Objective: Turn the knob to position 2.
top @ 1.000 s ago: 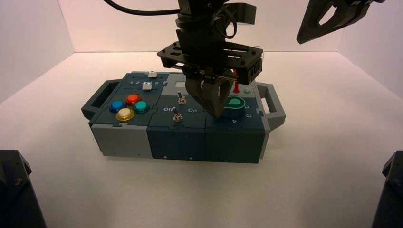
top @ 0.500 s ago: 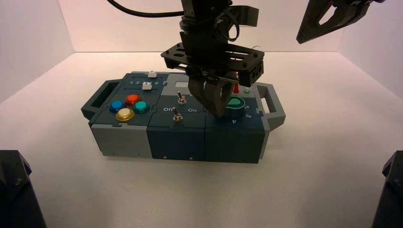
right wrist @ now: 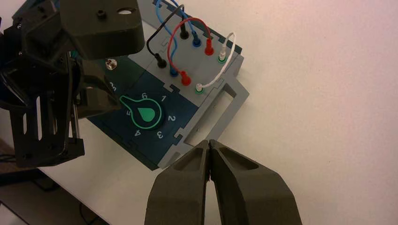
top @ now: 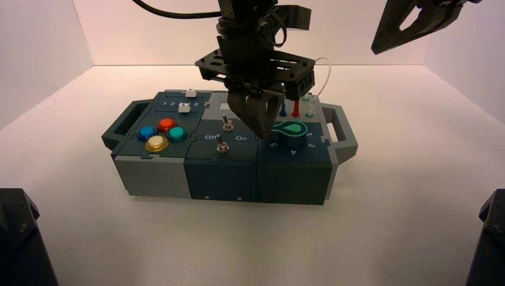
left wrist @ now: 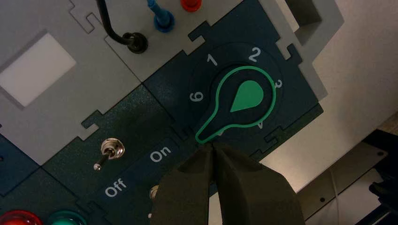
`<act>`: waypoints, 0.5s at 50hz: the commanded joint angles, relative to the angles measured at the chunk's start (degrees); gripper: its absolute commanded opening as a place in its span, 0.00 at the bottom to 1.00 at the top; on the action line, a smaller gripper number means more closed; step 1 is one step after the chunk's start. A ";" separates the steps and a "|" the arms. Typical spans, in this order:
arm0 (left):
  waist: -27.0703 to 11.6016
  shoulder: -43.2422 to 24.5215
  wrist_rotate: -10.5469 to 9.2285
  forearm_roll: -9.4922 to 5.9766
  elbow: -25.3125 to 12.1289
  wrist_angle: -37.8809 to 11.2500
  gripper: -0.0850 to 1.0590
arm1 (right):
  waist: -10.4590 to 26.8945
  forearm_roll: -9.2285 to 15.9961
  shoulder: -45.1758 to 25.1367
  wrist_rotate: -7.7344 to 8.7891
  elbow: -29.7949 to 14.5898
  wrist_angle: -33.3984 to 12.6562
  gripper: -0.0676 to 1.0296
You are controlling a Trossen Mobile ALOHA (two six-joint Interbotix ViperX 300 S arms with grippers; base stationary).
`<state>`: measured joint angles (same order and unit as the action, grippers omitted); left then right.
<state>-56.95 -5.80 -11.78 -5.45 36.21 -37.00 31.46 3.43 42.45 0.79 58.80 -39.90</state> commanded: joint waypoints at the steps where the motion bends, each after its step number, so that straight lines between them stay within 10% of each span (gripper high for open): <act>1: 0.70 0.53 0.70 0.09 -1.67 0.26 0.05 | 0.09 0.09 0.09 0.00 -1.49 0.62 0.04; 25: 1.85 -2.81 4.57 0.09 -5.71 -1.23 0.05 | 0.09 0.09 -0.53 0.09 -1.58 0.70 0.04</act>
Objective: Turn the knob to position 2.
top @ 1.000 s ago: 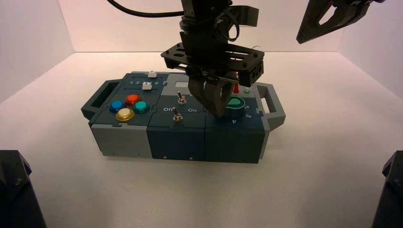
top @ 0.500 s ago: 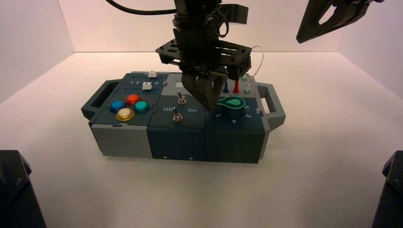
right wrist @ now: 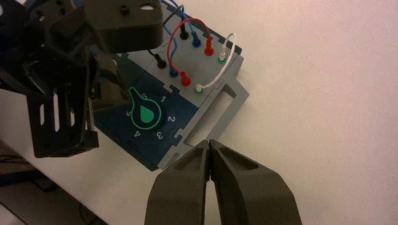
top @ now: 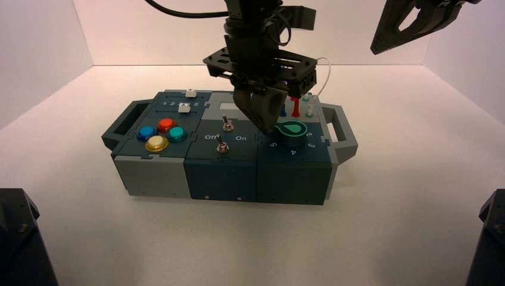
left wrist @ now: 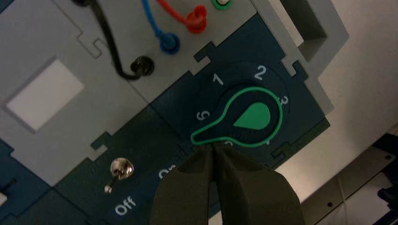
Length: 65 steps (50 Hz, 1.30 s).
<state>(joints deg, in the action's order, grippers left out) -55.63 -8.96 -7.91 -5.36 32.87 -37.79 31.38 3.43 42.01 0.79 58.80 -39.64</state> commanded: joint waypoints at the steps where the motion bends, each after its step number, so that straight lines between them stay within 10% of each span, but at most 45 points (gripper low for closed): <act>1: 0.62 0.18 0.88 0.00 -2.55 -0.53 0.05 | 0.18 0.09 -0.09 0.09 -1.58 0.44 0.04; 65: 3.25 -2.46 4.92 2.72 -8.35 -5.01 0.05 | -0.09 -0.09 0.26 0.00 -1.85 -0.44 0.04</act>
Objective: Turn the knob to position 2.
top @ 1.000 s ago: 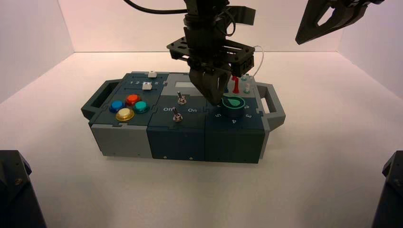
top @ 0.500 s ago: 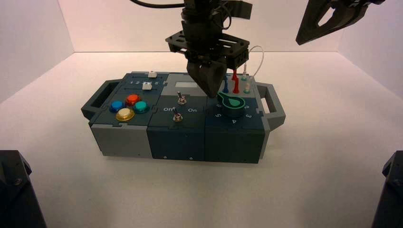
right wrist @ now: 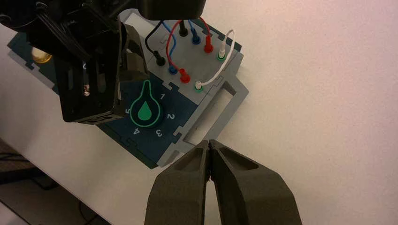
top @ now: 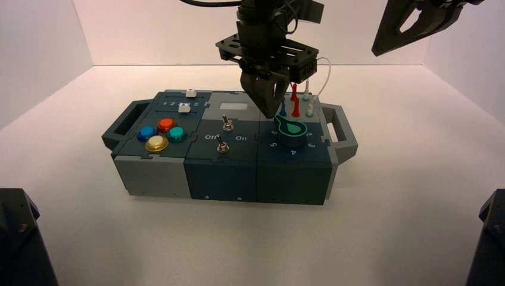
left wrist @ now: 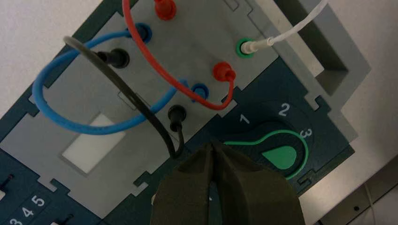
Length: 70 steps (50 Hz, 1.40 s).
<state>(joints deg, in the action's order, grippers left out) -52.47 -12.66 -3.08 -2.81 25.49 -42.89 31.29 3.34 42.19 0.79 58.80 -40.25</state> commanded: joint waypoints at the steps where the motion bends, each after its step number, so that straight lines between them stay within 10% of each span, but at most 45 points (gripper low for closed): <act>1: 0.09 1.32 0.18 0.35 -0.88 0.09 0.05 | 0.00 0.00 0.09 0.00 -1.76 0.18 0.04; 15: 1.49 2.20 0.18 2.55 -0.79 -2.55 0.05 | -0.09 -0.09 0.44 0.09 -1.67 0.18 0.04; 70: -2.90 2.46 0.26 0.44 0.00 -3.08 0.05 | -0.62 -0.44 0.44 0.09 -1.93 0.44 0.04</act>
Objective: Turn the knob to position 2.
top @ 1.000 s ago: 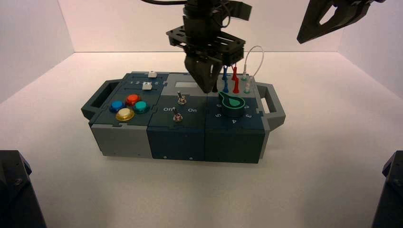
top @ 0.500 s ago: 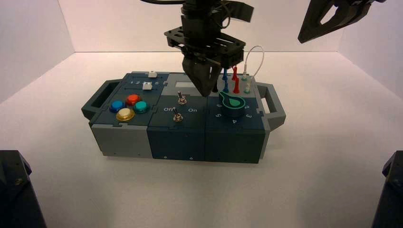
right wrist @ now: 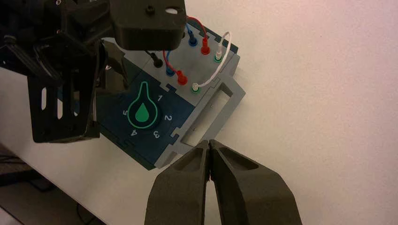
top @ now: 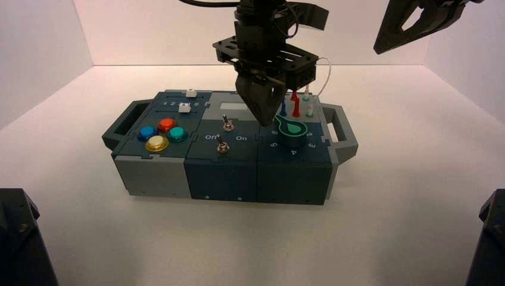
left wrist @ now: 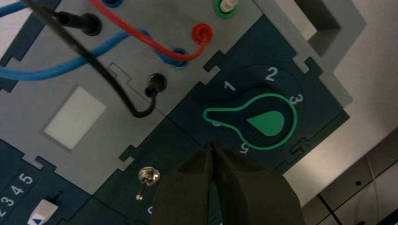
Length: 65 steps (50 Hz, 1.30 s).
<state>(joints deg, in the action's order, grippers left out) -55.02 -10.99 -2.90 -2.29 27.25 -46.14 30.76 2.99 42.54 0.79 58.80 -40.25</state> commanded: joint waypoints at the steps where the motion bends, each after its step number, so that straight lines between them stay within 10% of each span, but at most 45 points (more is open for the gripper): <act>1: -0.44 0.70 0.09 -0.09 -1.85 0.18 0.05 | -0.18 -0.09 0.09 0.09 -1.93 0.44 0.04; 65: -0.79 -2.72 1.14 0.09 -5.36 -0.44 0.05 | -0.18 -0.18 0.79 0.00 -1.67 0.44 0.04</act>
<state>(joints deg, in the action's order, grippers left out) -55.55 -14.41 -2.11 -2.29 23.55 -46.49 30.76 2.90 43.24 0.79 58.89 -40.34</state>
